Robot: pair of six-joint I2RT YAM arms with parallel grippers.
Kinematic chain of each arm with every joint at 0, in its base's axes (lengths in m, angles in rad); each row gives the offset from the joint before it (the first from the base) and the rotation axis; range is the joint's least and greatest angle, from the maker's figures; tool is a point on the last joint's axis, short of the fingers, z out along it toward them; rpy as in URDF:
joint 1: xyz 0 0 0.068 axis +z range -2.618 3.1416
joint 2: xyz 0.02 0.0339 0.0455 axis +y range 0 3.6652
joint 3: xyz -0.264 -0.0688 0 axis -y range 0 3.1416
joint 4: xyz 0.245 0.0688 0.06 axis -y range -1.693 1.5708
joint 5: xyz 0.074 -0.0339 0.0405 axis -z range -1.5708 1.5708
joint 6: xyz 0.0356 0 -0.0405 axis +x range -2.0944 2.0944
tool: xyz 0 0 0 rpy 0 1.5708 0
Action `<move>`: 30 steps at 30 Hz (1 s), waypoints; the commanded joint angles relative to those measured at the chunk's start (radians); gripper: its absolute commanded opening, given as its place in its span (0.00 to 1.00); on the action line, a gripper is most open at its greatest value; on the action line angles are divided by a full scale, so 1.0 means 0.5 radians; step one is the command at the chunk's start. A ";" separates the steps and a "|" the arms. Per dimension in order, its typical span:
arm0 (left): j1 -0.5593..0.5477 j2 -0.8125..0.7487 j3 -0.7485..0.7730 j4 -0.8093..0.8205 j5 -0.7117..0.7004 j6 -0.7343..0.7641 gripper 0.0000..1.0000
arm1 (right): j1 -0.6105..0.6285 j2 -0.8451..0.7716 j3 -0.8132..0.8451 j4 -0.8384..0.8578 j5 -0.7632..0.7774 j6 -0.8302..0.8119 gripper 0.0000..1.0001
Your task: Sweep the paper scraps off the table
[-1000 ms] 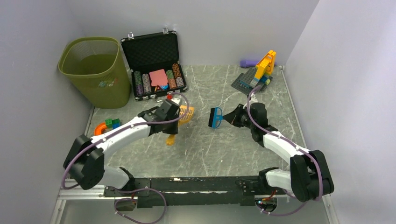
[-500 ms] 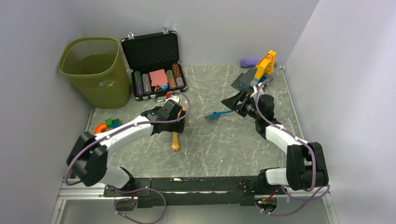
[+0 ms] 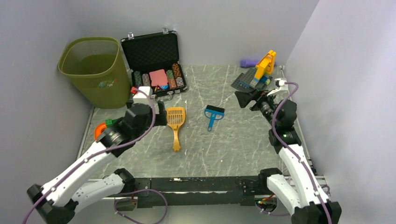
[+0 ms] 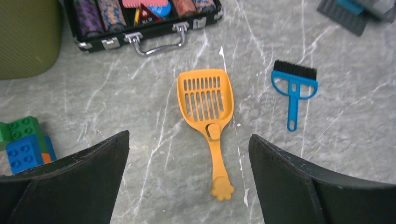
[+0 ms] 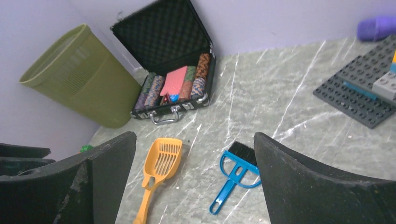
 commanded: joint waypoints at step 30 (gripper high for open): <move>-0.005 -0.896 -0.700 0.200 -0.068 -0.079 0.99 | -0.002 -1.033 -0.558 -0.222 0.468 0.092 1.00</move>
